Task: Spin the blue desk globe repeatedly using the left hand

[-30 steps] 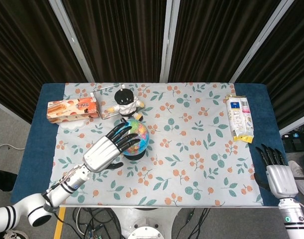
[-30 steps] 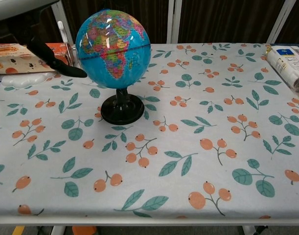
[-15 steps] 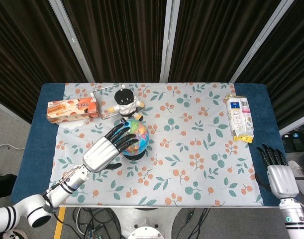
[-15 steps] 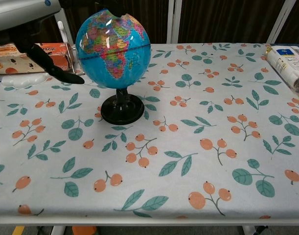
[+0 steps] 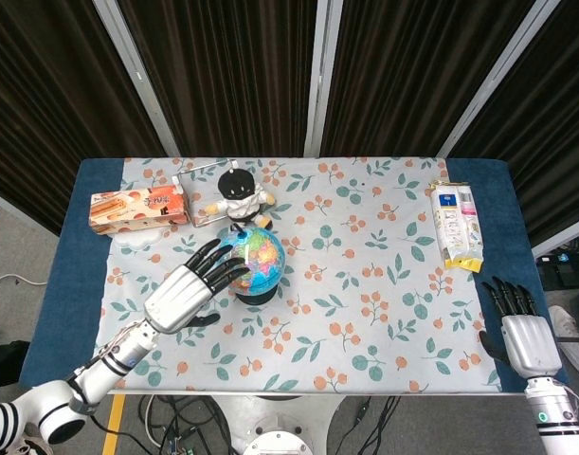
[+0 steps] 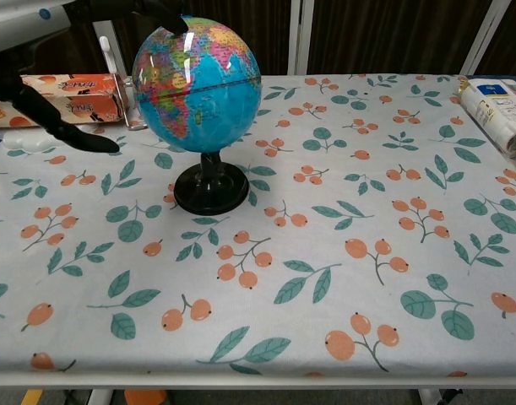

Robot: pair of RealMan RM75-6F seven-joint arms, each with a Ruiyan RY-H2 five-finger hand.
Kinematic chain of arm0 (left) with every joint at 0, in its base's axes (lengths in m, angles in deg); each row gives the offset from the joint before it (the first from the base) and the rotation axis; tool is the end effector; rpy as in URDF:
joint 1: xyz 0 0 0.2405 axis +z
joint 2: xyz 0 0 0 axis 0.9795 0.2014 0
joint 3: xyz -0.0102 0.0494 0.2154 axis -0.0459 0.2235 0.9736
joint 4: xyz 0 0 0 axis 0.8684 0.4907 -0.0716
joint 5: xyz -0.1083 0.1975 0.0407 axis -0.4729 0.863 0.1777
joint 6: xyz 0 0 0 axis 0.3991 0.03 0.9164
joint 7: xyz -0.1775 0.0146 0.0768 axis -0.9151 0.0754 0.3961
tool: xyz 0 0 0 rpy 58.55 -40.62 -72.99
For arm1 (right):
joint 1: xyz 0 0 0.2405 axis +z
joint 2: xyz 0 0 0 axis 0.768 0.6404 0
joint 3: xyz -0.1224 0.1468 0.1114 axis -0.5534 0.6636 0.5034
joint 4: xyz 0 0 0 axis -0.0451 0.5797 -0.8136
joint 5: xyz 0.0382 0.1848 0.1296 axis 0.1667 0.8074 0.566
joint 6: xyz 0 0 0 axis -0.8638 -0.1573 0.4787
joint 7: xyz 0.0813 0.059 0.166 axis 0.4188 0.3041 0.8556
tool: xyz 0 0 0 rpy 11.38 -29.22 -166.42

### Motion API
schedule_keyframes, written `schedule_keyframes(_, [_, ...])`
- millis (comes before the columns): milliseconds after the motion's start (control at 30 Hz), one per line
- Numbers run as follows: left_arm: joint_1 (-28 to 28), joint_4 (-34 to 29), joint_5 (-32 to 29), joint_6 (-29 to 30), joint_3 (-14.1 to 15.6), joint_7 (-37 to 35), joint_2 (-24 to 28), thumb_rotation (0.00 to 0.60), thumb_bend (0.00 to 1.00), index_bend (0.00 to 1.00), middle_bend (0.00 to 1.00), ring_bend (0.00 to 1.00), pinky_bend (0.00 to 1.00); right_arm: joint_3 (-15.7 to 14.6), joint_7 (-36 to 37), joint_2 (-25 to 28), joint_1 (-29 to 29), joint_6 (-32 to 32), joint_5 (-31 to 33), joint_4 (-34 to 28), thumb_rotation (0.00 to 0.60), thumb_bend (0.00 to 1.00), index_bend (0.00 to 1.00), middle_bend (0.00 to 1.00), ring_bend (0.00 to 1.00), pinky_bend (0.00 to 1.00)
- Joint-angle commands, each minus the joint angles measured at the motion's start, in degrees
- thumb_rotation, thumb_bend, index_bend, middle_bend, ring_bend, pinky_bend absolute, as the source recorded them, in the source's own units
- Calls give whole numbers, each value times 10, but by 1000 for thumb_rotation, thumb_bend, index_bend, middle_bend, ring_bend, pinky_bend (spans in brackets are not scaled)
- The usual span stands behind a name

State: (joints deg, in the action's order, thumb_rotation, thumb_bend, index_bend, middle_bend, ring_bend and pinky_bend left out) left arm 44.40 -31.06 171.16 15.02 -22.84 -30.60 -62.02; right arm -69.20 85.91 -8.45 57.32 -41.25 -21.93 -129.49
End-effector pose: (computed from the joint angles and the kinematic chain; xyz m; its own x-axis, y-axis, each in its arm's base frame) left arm -0.0667 0.2896 0.0167 0.4103 -0.0087 0.9119 0.6594 -0.6880 -0.3032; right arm -0.3059 -0.2345 0.0897 0.4476 -0.1323 0.8844 -0.8939 -0.0395 0.4465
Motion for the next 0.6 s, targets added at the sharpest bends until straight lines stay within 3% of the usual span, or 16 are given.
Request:
schedule_keyframes(33, [11,0,-3,12,6,1,6,600,47,161,169,20,21,0,-1,0,0,-1,0,-1,600,301,0,0,0,0])
schedule_keyframes(333, [82,30,-54,64,35,-34,25,600,46,161,182,20,21,1,-5,3,0,-3,0,-5,600,300,0,0,0,0])
schedule_keyframes(600, [79,33,-22,98,14,-48,34,600,45,162,182,20,21,1,-15,3,2,-2,-2,-14,600,301,0,0,0,0])
